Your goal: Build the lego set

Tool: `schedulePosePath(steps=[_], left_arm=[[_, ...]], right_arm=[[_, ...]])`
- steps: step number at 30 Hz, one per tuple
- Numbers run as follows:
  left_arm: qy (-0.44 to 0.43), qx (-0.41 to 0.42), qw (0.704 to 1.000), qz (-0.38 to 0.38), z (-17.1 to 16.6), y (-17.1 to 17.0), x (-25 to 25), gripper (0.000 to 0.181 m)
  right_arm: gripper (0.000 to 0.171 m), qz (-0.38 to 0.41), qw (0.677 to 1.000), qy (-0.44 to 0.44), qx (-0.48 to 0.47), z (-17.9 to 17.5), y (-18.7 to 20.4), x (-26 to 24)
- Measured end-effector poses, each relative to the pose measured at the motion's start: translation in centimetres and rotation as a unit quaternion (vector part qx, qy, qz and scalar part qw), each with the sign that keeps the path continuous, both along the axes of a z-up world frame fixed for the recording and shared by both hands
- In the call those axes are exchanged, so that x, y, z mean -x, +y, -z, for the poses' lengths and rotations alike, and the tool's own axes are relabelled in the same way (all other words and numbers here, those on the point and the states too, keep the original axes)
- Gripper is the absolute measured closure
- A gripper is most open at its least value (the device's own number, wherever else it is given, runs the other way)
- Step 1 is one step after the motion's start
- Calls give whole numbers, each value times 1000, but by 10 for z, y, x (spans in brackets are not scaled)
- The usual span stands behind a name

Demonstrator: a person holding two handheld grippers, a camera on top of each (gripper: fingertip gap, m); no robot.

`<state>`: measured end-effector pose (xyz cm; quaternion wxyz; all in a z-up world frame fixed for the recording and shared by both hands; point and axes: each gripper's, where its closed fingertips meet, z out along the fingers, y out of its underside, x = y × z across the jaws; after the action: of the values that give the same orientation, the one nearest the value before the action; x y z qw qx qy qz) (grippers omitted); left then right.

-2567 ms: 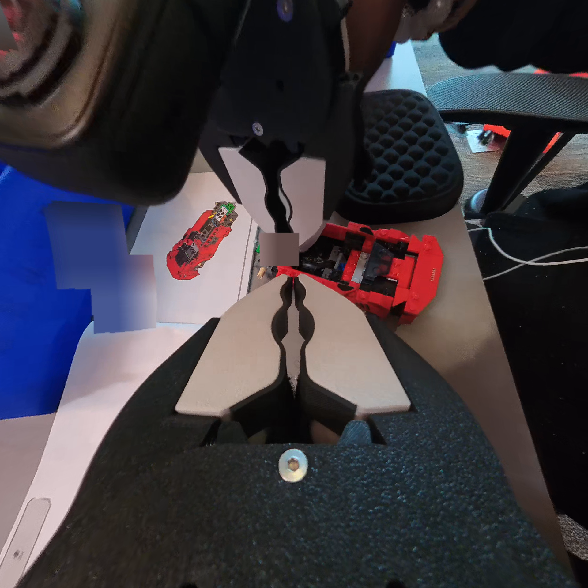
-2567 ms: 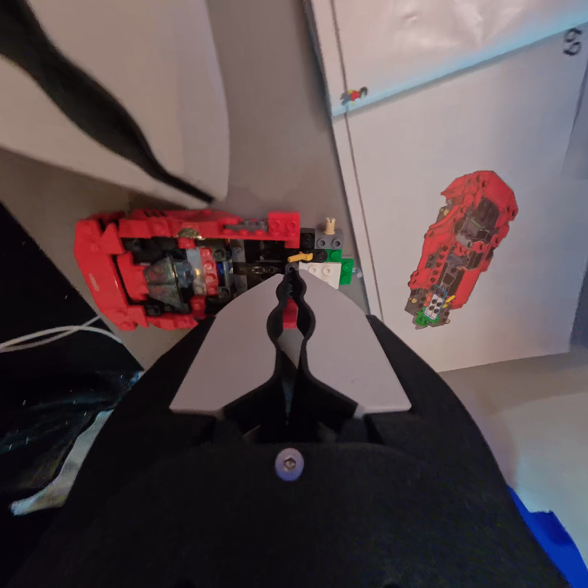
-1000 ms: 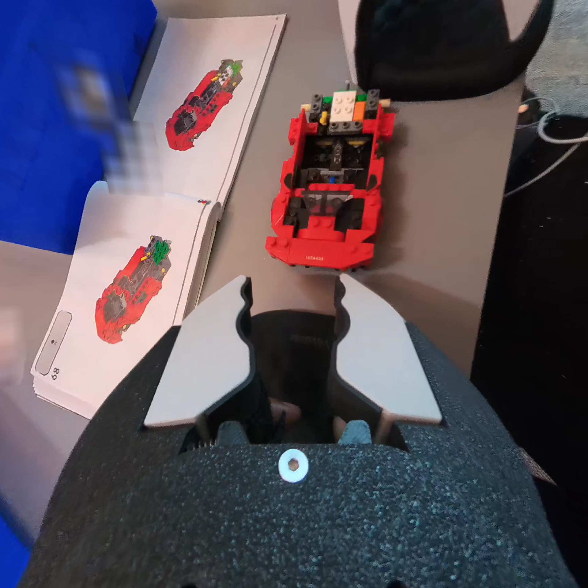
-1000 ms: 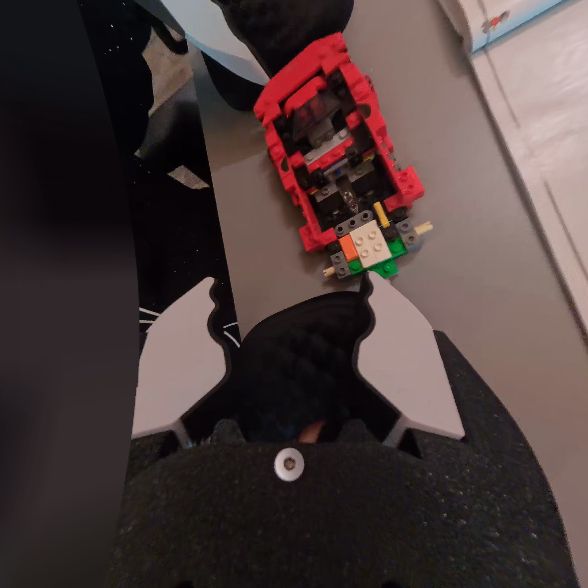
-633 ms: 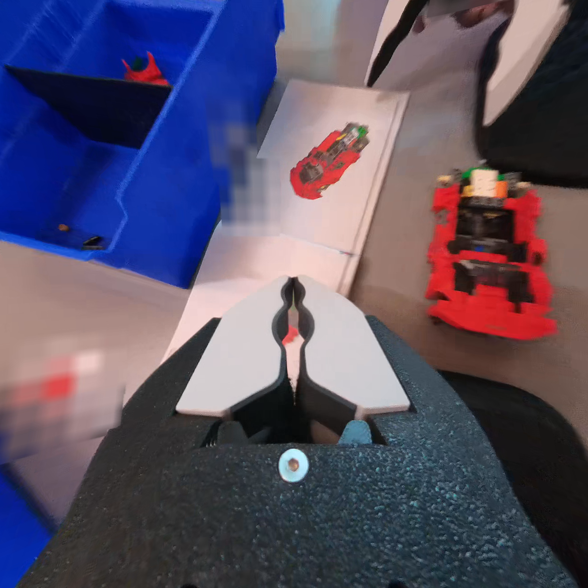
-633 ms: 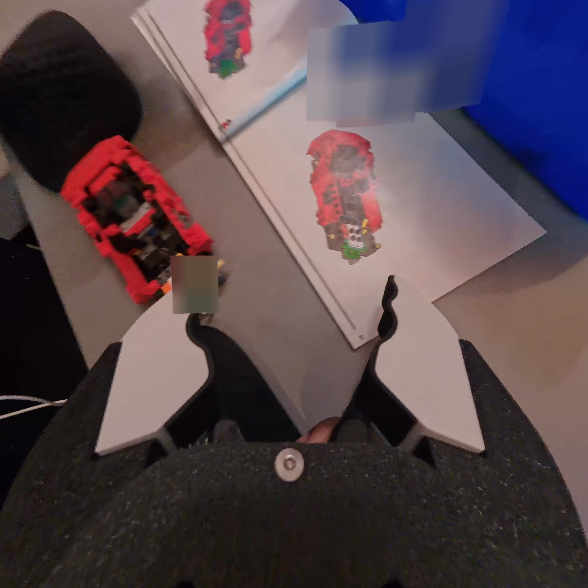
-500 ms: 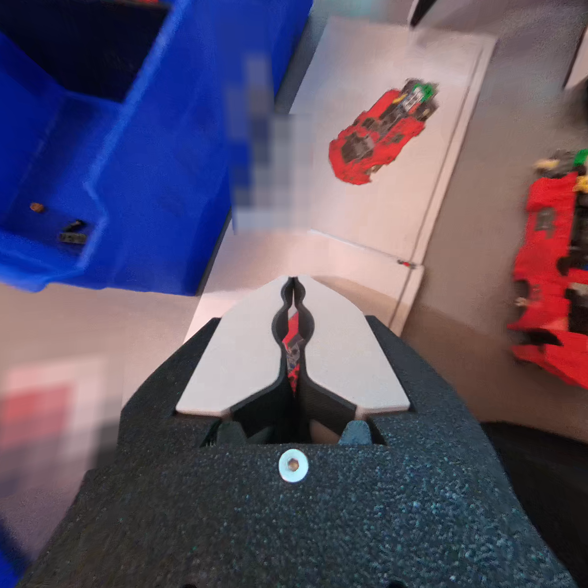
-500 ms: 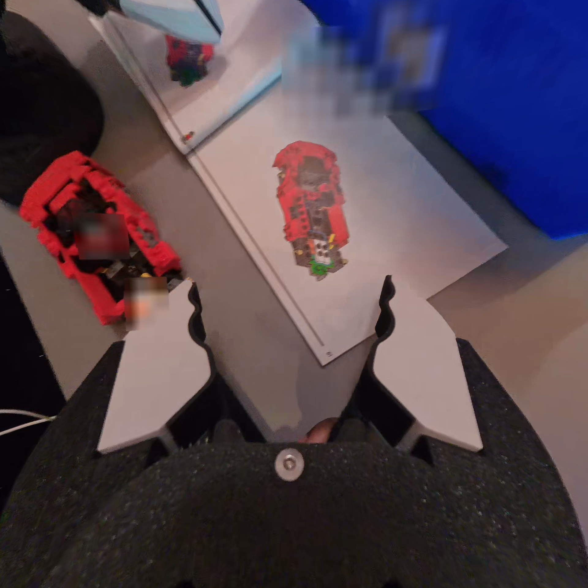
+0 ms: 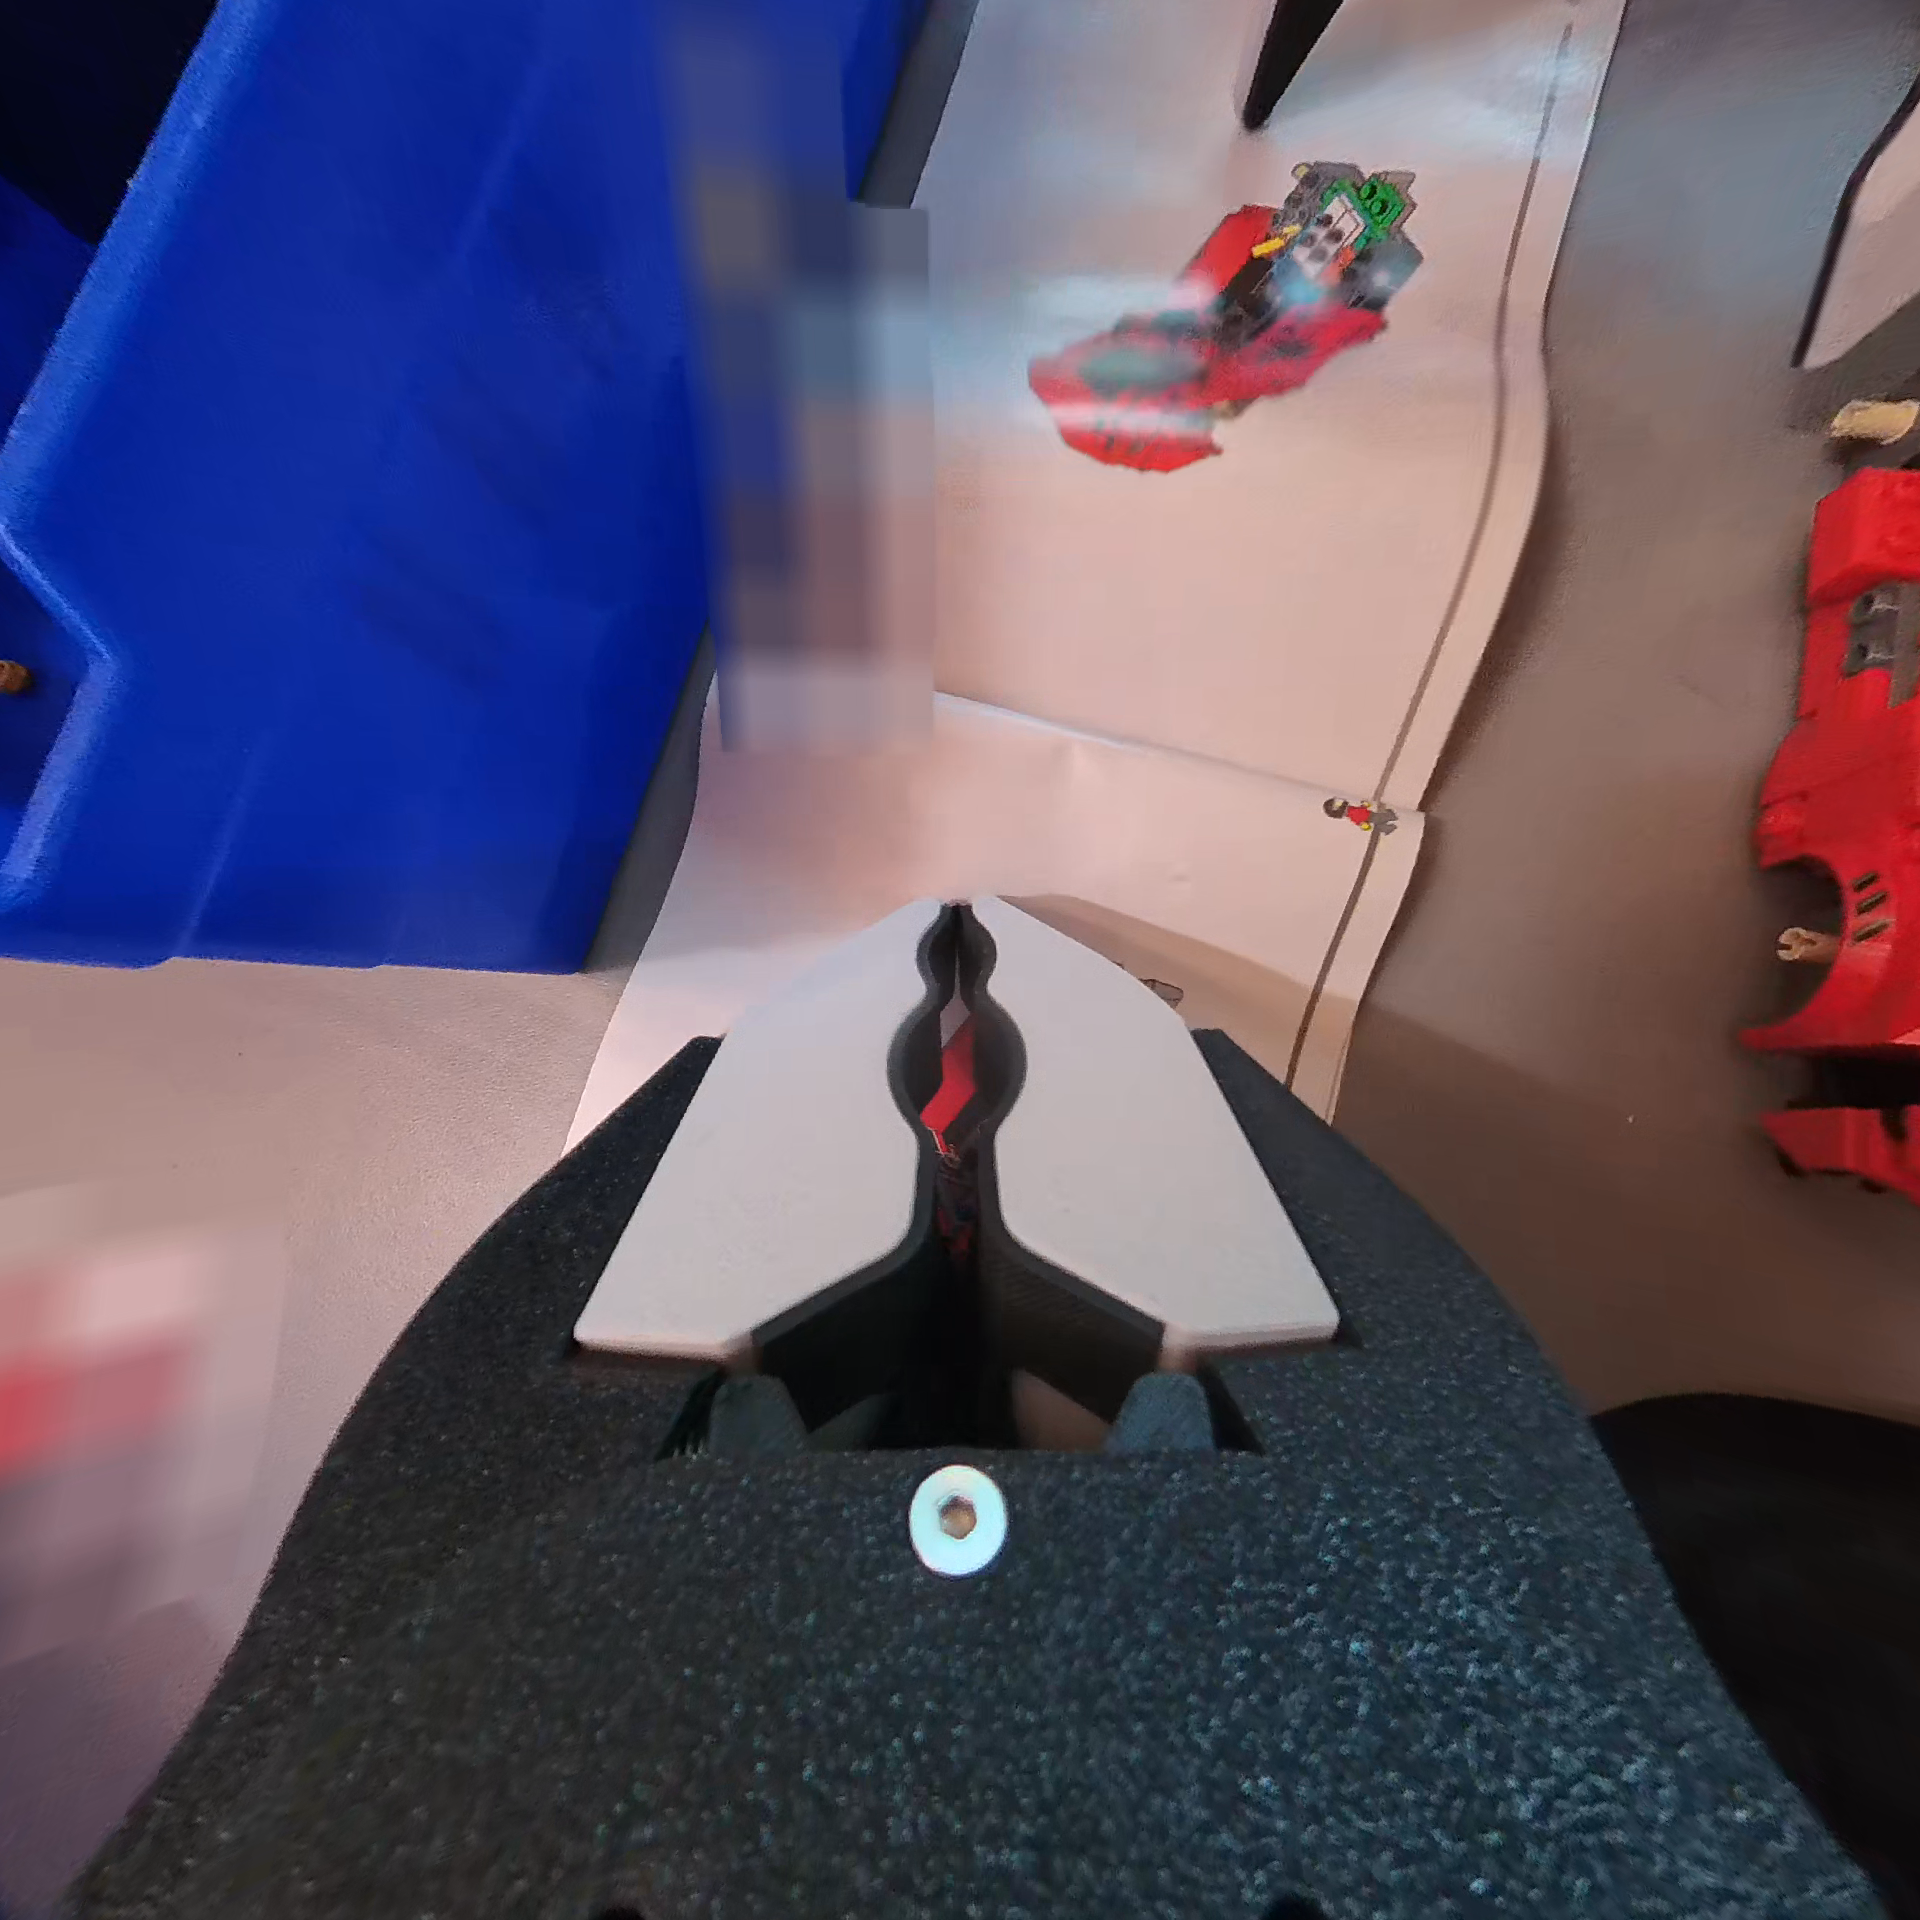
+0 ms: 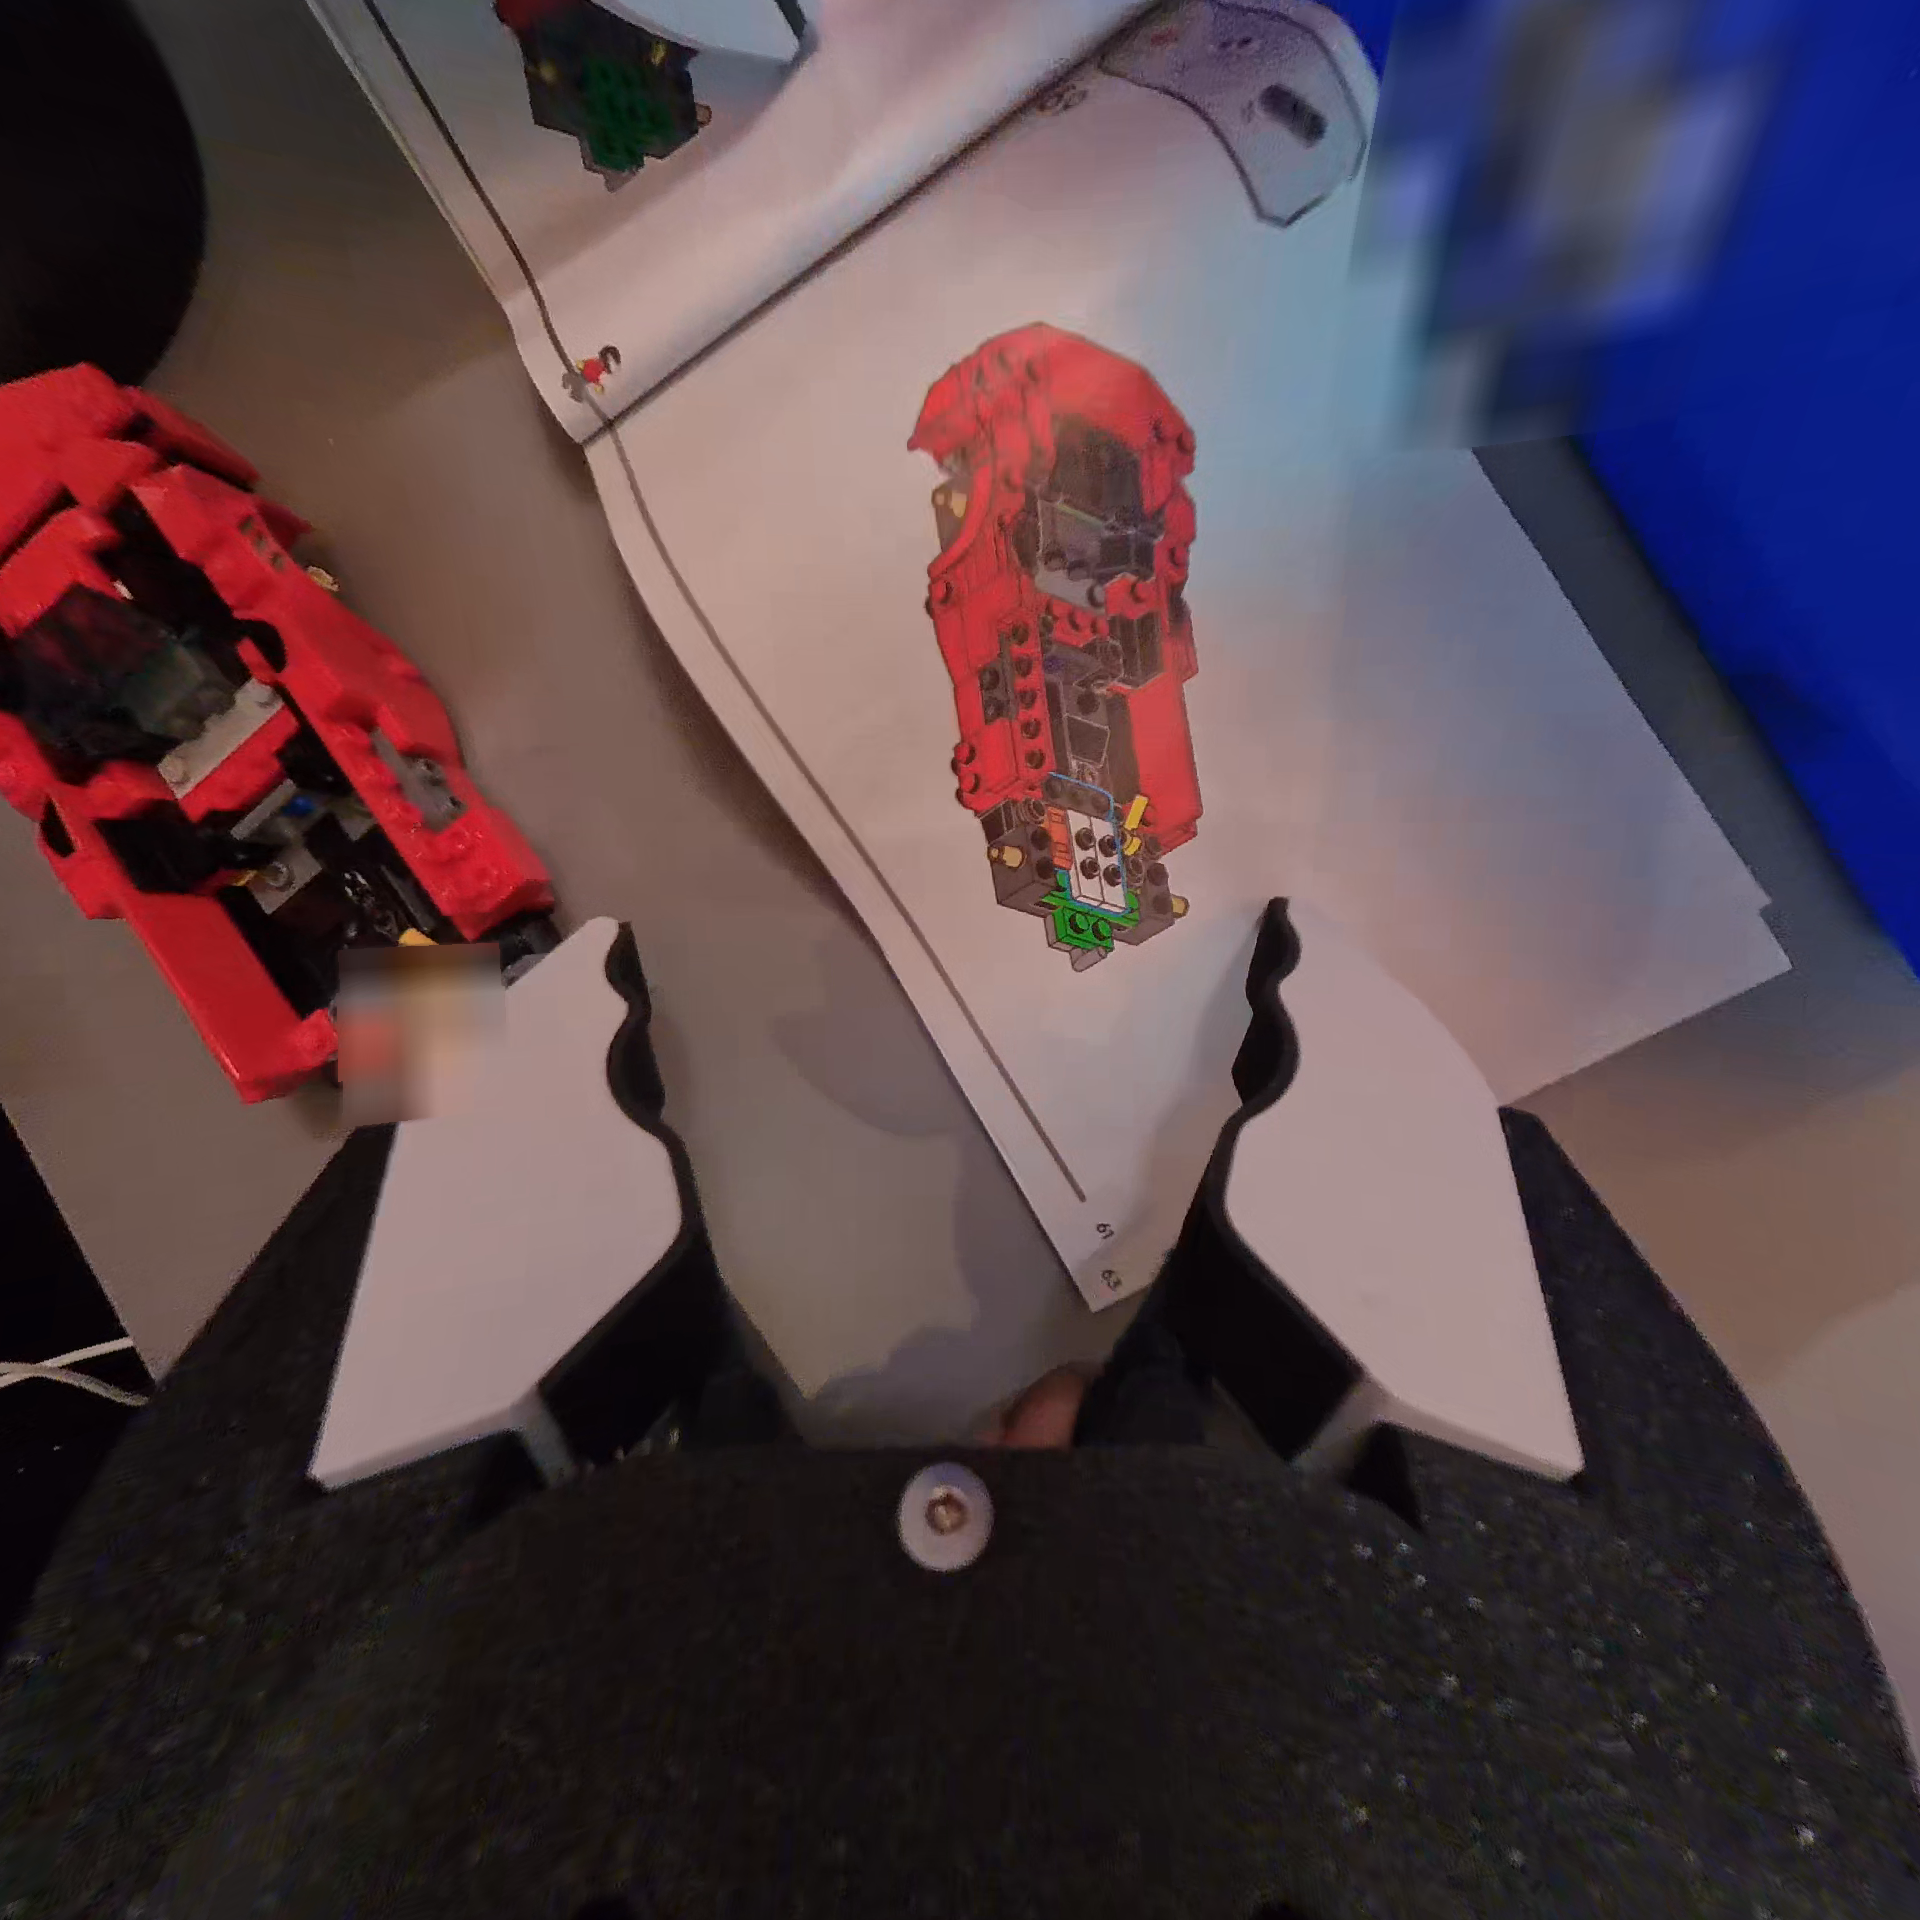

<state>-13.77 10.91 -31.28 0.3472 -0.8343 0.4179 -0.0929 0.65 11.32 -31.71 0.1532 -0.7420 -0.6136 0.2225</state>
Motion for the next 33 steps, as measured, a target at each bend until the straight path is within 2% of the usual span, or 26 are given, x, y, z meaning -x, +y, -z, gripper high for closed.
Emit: schedulePosePath(steps=[9, 13, 15, 17, 19, 21, 24, 25, 26, 28, 30, 33], left_arm=[[6, -16, 1000, 1, -4, -1, 0, 181], [-50, -51, 997, 6, -40, -11, -21, 132], [-66, -88, 994, 15, -59, -15, -47, 114], [-19, -119, 992, 38, -55, -18, -74, 107], [55, -154, 986, 38, -44, -12, -87, 110], [104, -186, 977, 23, -39, -3, -85, 122], [143, -232, 962, -13, -48, 3, -68, 170], [144, -236, 961, -31, -51, 2, -60, 176], [133, -231, 963, -49, -52, 0, -55, 178], [94, -211, 969, -90, -53, -7, -45, 179], [60, -188, 970, -139, -52, -13, -32, 177], [4, -164, 965, -202, -53, -25, -16, 173]], right_arm=[[79, -9, 997, 66, 35, -7, -8, 24], [83, 3, 996, 83, 39, -8, -6, 26], [82, 8, 995, 90, 45, -9, -7, 27], [81, 12, 994, 95, 50, -9, -8, 28], [79, 12, 994, 98, 55, -10, -9, 28], [80, 9, 992, 103, 67, -11, -12, 29], [83, -3, 989, 128, 68, -23, -16, 30], [87, -5, 987, 150, 54, -34, -14, 30], [95, -7, 984, 176, 36, -48, -11, 30], [122, -15, 976, 218, 1, -72, -6, 24], [150, -14, 977, 210, -37, -78, 2, 13], [161, -22, 987, 156, -43, -59, 4, 5]])
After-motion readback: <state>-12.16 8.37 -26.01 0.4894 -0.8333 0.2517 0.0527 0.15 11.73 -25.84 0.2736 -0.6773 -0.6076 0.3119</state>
